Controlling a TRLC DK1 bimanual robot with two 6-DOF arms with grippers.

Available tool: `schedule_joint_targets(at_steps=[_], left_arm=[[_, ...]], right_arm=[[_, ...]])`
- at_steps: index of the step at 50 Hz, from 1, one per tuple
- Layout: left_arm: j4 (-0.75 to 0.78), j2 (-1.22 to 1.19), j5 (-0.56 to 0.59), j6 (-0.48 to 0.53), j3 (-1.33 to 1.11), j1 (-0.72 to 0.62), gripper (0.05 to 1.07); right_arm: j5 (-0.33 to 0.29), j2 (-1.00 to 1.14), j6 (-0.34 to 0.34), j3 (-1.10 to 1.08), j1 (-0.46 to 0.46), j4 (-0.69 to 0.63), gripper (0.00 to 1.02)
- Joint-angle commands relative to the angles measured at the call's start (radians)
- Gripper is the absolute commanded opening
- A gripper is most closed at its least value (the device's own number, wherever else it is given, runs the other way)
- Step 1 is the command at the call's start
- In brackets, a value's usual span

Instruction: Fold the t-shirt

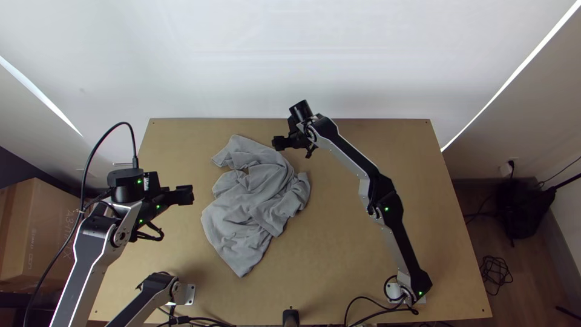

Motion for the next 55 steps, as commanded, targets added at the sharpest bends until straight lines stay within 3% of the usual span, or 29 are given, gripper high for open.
schedule_joint_targets(at_steps=[1,18,19,21,22,26,28,36,42,55], left_arm=[[-0.012,-0.016,0.007,-0.025,-0.016,0.006,1.02],[-0.01,-0.014,0.045,-0.02,-0.058,-0.011,1.02],[-0.01,-0.011,0.045,-0.017,-0.064,-0.017,1.02],[-0.01,-0.005,0.045,-0.002,-0.082,-0.037,1.02],[-0.012,-0.001,0.045,0.01,-0.093,-0.048,1.02],[-0.017,0.013,0.045,0.058,-0.145,-0.118,1.02],[-0.018,0.025,0.045,0.078,-0.173,-0.147,1.02],[-0.009,0.116,0.04,0.149,-0.248,-0.246,1.02],[0.043,0.233,-0.004,0.168,-0.26,-0.246,1.02],[0.227,0.401,-0.03,0.179,-0.222,-0.206,1.02]], right_arm=[[-0.011,0.039,0.035,0.027,0.022,0.013,0.59],[-0.061,0.086,0.035,0.018,0.03,0.015,0.57],[-0.064,0.085,0.03,0.018,0.031,0.015,0.51],[-0.062,0.077,0.018,0.016,0.033,0.015,0.31],[-0.062,0.071,0.003,0.016,0.033,0.015,0.25],[-0.064,0.033,-0.02,-0.02,0.033,0.013,0.2],[-0.067,0.017,-0.03,-0.028,0.031,0.012,0.01],[-0.067,0.003,-0.028,-0.04,-0.004,-0.08,0.02],[-0.067,-0.043,-0.05,-0.057,-0.03,-0.168,0.02],[-0.065,-0.185,-0.059,-0.166,-0.053,-0.186,0.02]])
